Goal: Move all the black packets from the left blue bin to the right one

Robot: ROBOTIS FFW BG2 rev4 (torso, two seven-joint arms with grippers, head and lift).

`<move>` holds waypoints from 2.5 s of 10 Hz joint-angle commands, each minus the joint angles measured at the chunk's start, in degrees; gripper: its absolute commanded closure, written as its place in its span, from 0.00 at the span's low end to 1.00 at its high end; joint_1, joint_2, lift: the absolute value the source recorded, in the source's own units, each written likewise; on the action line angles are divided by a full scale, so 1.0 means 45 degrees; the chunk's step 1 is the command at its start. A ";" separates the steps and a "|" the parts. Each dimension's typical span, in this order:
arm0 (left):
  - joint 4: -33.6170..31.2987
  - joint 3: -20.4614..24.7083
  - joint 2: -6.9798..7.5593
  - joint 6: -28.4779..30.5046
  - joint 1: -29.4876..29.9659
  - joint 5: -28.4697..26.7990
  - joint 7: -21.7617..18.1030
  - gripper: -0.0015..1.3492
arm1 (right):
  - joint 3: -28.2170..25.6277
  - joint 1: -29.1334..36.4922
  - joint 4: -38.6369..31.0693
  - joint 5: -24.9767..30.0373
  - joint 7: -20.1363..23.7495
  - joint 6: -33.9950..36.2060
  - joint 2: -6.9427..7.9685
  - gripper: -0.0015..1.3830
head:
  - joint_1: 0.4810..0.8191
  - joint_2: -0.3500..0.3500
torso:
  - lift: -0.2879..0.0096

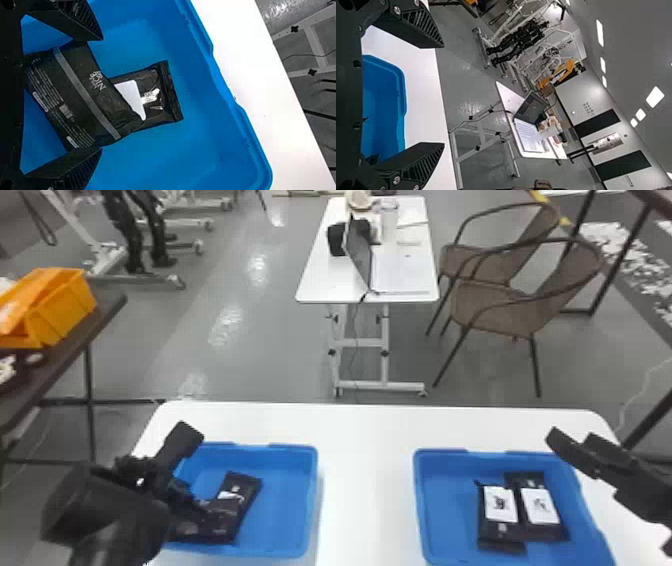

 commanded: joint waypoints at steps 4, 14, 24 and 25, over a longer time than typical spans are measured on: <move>0.1568 -0.0576 0.0203 -0.0122 -0.0638 -0.0536 -0.0104 0.00 | 0.0011 -0.0027 0.0092 -0.0120 0.0001 0.0000 0.0011 0.10 | 0.63 0.64 | 0.97; 0.3248 -0.0751 0.0242 -0.1040 -0.1224 -0.0555 -0.0026 0.30 | 0.0108 -0.0046 0.0385 -0.0491 0.0001 0.0000 0.0011 0.10 | 0.63 0.65 | 0.97; 0.1881 -0.0536 0.0203 -0.0317 -0.0833 -0.0126 -0.1784 0.70 | 0.0284 -0.0085 0.0464 -0.0647 0.0001 0.0000 0.0011 0.10 | 0.63 0.63 | 0.97; 0.0240 -0.0595 0.0027 0.0347 -0.0384 -0.0282 -0.2174 0.70 | 0.0284 -0.0085 0.0444 -0.0667 0.0001 0.0000 0.0011 0.10 | 0.63 0.62 | 0.97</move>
